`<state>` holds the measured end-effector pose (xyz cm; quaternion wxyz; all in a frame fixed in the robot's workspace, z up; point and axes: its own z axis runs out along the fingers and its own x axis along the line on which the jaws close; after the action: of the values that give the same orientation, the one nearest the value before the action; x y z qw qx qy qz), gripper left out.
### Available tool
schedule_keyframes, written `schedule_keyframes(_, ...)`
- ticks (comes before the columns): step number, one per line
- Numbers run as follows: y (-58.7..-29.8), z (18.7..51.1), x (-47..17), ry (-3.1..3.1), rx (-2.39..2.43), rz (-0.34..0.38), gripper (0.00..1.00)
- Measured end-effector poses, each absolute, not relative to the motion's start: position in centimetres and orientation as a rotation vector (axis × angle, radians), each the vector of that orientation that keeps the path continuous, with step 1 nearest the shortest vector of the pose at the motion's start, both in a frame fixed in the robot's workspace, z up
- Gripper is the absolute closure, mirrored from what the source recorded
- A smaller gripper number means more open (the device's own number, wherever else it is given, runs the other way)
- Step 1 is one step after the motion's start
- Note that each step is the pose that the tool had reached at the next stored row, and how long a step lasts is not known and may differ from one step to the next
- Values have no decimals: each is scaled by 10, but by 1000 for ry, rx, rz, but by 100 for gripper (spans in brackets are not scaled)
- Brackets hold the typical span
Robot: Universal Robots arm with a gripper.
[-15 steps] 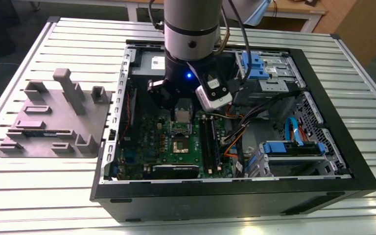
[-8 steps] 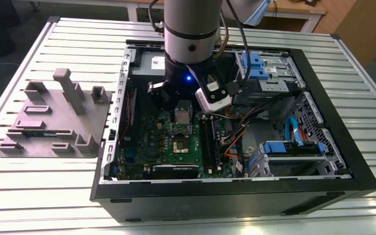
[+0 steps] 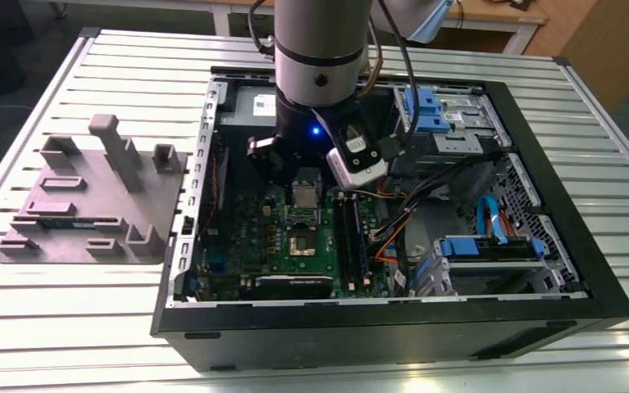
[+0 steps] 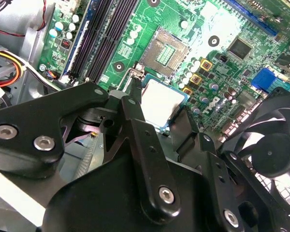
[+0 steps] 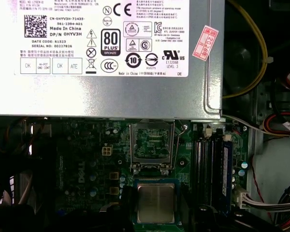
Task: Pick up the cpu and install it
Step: 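Place the cpu into insertion slot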
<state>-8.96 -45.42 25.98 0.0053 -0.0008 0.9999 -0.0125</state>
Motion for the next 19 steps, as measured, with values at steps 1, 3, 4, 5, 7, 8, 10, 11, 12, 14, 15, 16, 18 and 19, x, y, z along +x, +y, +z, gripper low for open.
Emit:
schedule_keyframes(1,-454,259,-90,3131,-3,-39,53)
schedule_keyframes(3,-454,256,-90,3131,-3,-39,53)
schedule_keyframes(4,-454,255,-90,3132,-3,-39,53)
schedule_keyframes(5,-455,253,-90,3133,-3,-39,53)
schedule_keyframes(7,-457,250,-90,3134,-3,-39,53)
schedule_keyframes(8,-458,249,-90,3134,-3,-39,53)
schedule_keyframes(10,-460,245,-90,3134,-3,-39,53)
schedule_keyframes(11,-461,243,-90,3135,-3,-39,53)
schedule_keyframes(12,-461,242,-90,3135,-3,-39,53)
schedule_keyframes(14,-461,241,-90,3135,-3,-39,53)
schedule_keyframes(15,-461,241,-90,3135,-3,-40,53)
schedule_keyframes(16,-461,241,-90,3135,-3,-39,53)
schedule_keyframes(18,-461,241,-90,3135,-3,-39,53)
schedule_keyframes(19,-461,241,-90,3135,-3,-39,53)
